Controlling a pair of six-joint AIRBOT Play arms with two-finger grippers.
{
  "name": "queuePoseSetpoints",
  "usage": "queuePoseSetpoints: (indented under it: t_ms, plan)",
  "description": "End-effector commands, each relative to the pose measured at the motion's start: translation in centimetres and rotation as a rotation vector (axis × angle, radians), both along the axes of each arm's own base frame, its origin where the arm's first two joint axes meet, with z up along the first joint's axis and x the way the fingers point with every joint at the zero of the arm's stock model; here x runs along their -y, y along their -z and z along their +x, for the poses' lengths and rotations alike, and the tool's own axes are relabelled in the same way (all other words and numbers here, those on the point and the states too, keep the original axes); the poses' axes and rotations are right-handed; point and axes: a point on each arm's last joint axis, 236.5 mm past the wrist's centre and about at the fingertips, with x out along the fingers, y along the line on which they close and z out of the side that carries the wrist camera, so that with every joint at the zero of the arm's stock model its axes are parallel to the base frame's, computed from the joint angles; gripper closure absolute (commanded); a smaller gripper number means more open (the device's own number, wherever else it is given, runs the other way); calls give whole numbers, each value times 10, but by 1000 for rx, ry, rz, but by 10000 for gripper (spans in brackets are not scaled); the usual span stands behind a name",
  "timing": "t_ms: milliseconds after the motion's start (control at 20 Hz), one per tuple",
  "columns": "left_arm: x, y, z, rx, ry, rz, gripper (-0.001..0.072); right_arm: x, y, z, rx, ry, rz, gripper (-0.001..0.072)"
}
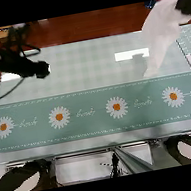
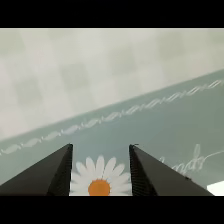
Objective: Fold the shirts.
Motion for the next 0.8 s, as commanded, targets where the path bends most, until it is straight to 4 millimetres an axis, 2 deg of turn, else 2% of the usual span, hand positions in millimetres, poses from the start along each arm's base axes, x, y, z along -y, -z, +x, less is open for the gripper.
queuePoseSetpoints:
  t_ms: [0, 100, 150, 200, 250, 350, 400, 500, 550, 650, 750]
  plan:
    - [4, -101, -8, 165, 27, -67, 270, -52, -129, -99, 302, -115, -2, 678]
    - [4, -152, -22, 264, 35, -115, 260, -71, -167, -147, 409, -165, -5, 679]
    - [2, -169, -32, 297, 40, -128, 182, -77, -177, -167, 437, -186, -5, 679]
    - [0, -180, -41, 317, 42, -133, 97, -80, -178, -181, 433, -201, -9, 679]
    - [-4, -185, -51, 324, 44, -134, 80, -82, -170, -187, 394, -210, -16, 678]
    - [-9, -182, -67, 288, 49, -118, 80, -89, -127, -185, 215, -245, -22, 679]
    - [-11, -176, -73, 253, 51, -106, 80, -97, -96, -181, 90, -281, -10, 679]
    - [-12, -160, -78, 194, 53, -88, 80, -124, -43, -170, -124, -387, 29, 678]
    - [-11, -152, -77, 168, 47, -90, 80, -146, -24, -161, -192, -455, 67, 679]
    - [-7, -128, -76, 98, 50, -83, 80, -202, 18, -144, -295, -602, 105, 679]
    - [-4, -95, -77, 11, 54, -72, 80, -263, 73, -135, -398, -725, 46, 678]
